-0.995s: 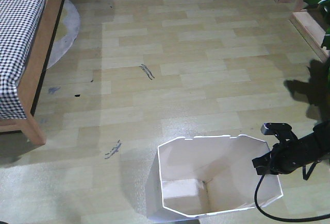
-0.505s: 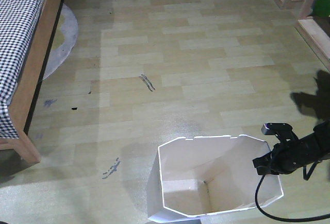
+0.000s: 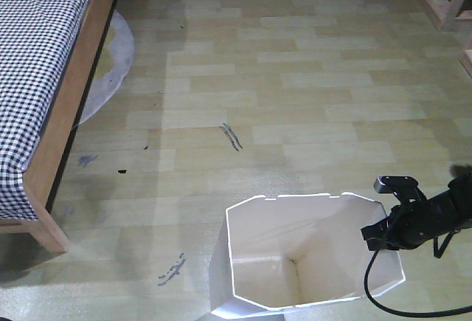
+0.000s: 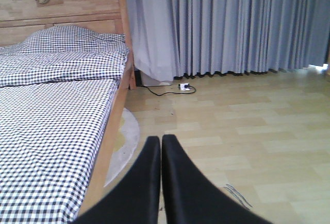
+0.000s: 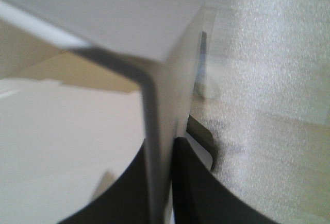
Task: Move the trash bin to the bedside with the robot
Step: 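Carry the held bin across the floor toward the bed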
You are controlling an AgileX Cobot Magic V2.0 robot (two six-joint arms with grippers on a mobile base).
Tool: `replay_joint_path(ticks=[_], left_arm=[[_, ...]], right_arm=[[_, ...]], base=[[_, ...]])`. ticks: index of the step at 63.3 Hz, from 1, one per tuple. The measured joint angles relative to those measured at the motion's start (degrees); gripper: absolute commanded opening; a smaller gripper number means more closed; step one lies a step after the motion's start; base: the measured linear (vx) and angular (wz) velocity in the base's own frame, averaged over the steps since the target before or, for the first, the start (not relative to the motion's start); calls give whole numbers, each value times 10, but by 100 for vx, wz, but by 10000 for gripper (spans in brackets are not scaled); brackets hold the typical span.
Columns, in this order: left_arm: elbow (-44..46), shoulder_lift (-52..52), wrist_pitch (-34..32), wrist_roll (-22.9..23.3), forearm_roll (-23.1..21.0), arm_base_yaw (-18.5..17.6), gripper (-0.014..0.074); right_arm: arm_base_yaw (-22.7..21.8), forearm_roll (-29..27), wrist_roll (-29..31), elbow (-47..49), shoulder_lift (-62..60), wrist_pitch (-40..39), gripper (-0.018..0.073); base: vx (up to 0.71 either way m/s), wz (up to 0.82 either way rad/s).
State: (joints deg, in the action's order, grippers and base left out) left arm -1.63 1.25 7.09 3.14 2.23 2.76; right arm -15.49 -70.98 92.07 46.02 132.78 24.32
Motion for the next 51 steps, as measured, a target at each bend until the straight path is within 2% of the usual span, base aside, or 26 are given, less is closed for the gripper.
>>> replay_joint_path(ticks=[51], left_arm=[[0,0,0,0,0,0,-6]], right_arm=[[0,0,0,0,0,1,-5]], base=[[23,6]])
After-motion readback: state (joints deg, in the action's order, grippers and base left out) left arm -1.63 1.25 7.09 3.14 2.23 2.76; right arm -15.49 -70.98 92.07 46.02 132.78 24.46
